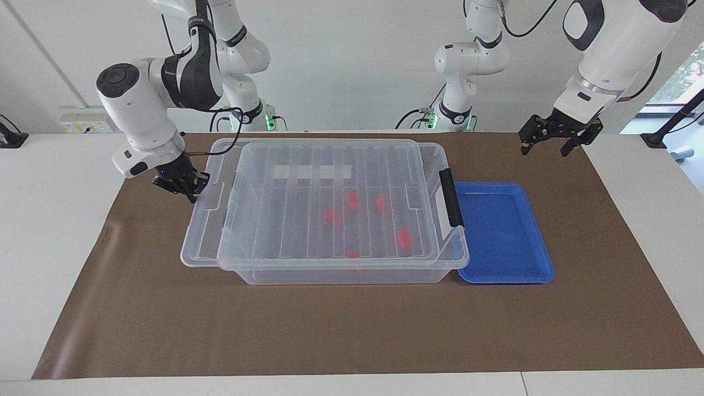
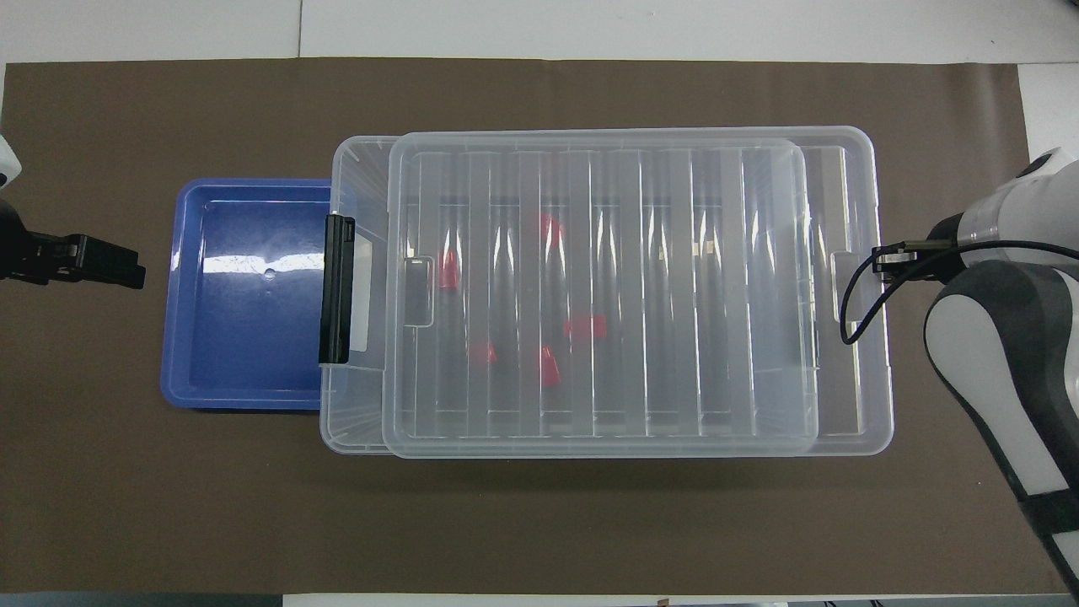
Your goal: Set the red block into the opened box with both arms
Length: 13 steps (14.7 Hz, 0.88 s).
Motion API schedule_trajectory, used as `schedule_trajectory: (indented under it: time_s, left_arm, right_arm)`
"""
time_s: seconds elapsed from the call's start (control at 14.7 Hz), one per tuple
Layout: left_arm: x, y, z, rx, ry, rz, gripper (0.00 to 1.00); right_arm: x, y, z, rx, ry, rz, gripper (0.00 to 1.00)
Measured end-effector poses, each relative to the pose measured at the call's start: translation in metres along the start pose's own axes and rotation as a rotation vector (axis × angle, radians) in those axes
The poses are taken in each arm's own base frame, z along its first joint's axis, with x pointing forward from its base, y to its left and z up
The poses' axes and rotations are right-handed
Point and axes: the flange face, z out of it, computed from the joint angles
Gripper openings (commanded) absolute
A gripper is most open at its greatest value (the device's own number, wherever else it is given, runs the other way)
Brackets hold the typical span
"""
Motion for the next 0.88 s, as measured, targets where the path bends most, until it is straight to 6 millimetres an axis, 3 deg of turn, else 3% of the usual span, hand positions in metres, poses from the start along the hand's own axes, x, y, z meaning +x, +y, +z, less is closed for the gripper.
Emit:
schedule_trajectory:
  time_s: [0.54,0.88]
  left_arm:
    - [0.0,-0.001,0.0,0.0,0.0,0.014,1.0]
    - [0.0,-0.002,0.0,0.0,0.0,0.014,1.0]
  right_arm:
    - [-0.006,-0.04,0.0,0.001,0.0,0.048,0.0]
    - [-0.007,-0.048,0.0,0.002,0.0,0.063,0.0]
